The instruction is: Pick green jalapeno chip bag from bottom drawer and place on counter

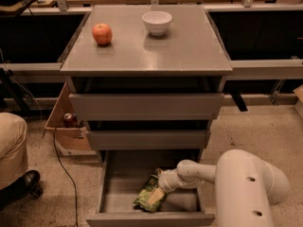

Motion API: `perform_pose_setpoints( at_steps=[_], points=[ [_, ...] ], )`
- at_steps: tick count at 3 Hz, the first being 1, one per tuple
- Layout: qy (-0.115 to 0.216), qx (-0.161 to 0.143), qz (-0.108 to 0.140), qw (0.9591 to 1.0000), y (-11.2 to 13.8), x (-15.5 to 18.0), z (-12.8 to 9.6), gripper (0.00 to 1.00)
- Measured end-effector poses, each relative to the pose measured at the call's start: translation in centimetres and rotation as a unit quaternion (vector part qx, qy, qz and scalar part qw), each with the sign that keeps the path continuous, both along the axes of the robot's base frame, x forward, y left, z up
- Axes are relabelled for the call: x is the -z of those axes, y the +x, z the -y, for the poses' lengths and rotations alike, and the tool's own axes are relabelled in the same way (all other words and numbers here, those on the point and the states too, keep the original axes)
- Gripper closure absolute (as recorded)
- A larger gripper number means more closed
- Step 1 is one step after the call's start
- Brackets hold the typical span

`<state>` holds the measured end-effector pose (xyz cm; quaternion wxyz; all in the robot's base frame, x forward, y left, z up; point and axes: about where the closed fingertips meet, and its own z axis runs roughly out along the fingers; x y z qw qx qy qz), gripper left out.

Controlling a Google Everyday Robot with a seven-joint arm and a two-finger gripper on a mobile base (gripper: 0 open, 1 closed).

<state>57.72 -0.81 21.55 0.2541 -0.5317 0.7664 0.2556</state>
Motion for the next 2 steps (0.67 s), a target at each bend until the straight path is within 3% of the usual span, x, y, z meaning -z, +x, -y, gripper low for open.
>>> perform_pose_setpoints(
  at_steps=[2],
  points=[
    [0.015,0.027,-0.011,0.9995,0.9,6.2,0.5,0.0]
  ],
)
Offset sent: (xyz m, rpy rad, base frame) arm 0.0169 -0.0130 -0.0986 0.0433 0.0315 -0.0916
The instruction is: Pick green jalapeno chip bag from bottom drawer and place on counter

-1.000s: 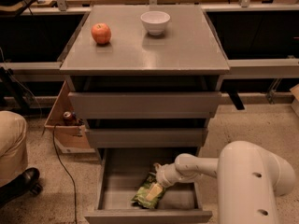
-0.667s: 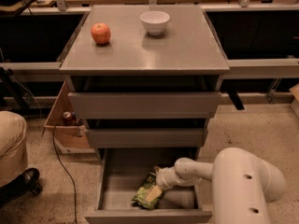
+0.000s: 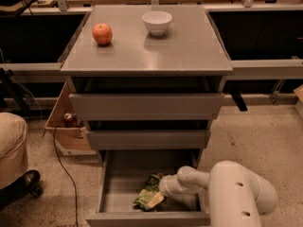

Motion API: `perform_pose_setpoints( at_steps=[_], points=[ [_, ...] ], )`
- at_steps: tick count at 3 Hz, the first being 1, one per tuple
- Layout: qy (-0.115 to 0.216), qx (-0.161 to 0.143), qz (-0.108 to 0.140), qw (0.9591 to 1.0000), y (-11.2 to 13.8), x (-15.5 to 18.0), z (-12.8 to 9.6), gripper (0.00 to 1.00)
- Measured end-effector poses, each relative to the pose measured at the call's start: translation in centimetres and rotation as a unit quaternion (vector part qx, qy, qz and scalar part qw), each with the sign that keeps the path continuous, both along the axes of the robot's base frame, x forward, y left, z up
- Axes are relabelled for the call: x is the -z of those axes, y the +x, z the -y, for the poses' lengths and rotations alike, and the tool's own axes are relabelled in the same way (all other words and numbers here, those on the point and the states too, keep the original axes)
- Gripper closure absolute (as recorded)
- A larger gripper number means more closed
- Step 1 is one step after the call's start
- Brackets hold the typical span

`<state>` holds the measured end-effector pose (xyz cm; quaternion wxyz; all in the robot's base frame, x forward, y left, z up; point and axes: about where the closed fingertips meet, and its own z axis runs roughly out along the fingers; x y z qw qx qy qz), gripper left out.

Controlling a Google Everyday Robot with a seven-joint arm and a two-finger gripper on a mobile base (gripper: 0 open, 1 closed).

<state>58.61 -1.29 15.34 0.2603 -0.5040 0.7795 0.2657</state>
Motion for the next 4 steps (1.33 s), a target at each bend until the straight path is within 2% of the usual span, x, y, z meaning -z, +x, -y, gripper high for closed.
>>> perform_pose_setpoints(
  at_steps=[1,2,4],
  points=[
    [0.007,0.008,-0.004,0.9999,0.4,2.3,0.0,0.07],
    [0.014,0.012,-0.004,0.9998,0.8,3.5,0.0,0.25],
    [0.027,0.015,0.004,0.9995,1.4,3.4,-0.3,0.71]
  ],
)
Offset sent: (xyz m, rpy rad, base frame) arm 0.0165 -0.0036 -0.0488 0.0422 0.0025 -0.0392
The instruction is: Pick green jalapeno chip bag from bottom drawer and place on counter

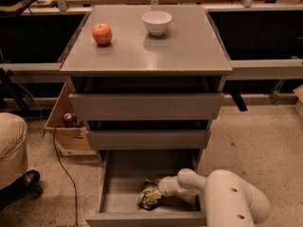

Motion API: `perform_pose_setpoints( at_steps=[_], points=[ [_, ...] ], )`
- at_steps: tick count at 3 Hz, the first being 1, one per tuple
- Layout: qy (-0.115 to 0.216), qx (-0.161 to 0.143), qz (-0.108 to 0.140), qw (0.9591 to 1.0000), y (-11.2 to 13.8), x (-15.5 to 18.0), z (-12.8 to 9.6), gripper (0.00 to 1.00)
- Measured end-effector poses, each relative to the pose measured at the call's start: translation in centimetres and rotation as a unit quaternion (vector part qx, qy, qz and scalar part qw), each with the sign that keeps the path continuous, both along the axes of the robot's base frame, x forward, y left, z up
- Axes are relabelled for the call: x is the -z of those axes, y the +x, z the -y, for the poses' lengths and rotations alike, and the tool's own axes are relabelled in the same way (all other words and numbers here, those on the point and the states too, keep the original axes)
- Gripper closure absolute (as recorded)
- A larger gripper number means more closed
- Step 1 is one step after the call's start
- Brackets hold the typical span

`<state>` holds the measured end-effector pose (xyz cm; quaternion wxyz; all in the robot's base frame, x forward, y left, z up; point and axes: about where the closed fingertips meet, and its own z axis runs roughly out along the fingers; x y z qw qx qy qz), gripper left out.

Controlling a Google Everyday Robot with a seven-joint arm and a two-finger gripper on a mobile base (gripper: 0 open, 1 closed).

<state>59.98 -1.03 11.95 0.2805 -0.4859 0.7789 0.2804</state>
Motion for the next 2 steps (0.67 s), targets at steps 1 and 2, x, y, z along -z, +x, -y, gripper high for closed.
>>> perform_pose_setpoints(
  at_steps=[1,2],
  points=[
    [0.016,-0.004,0.01,0.9998,0.0,-2.5,-0.5,0.96],
    [0.057,-0.01,0.015,0.9982,-0.5,-5.6,-1.1,1.0]
  ],
)
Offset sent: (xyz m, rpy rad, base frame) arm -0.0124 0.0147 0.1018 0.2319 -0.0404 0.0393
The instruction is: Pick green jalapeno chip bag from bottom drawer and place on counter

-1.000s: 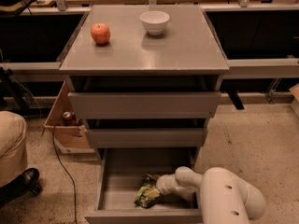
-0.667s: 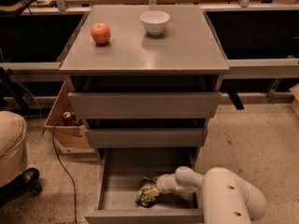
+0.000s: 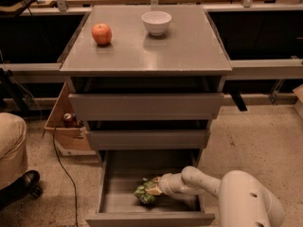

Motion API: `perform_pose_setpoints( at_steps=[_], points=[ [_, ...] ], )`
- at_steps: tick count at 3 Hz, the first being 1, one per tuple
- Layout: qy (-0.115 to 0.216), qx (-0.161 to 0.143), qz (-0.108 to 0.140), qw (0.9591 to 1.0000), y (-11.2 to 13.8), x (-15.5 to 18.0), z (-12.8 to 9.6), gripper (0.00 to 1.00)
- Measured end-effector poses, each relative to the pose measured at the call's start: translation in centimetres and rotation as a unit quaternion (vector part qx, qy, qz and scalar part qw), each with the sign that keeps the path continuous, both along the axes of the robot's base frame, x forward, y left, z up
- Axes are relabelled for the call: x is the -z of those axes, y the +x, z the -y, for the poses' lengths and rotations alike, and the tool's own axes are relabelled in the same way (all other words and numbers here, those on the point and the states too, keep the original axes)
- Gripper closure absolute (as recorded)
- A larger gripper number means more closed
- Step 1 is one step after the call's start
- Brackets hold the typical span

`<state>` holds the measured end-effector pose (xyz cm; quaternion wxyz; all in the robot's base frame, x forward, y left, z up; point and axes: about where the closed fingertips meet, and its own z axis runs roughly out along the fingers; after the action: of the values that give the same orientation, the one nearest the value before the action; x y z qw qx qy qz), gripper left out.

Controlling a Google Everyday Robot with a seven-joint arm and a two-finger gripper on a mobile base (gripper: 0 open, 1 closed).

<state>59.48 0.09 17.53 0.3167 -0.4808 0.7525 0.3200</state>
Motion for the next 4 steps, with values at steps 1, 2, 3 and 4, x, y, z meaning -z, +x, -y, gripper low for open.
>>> perform_pose_setpoints(
  at_steps=[1,2,3,4],
  points=[
    [0.069,-0.015,-0.002,0.9975,-1.0,-4.9,0.7,1.0],
    [0.105,-0.024,-0.008,0.9941,-1.9,-7.7,2.1,1.0],
    [0.117,-0.03,-0.007,0.9927,-2.0,-11.4,4.9,1.0],
    [0.11,-0.024,0.006,0.9936,-1.5,-16.0,8.1,1.0]
  ],
)
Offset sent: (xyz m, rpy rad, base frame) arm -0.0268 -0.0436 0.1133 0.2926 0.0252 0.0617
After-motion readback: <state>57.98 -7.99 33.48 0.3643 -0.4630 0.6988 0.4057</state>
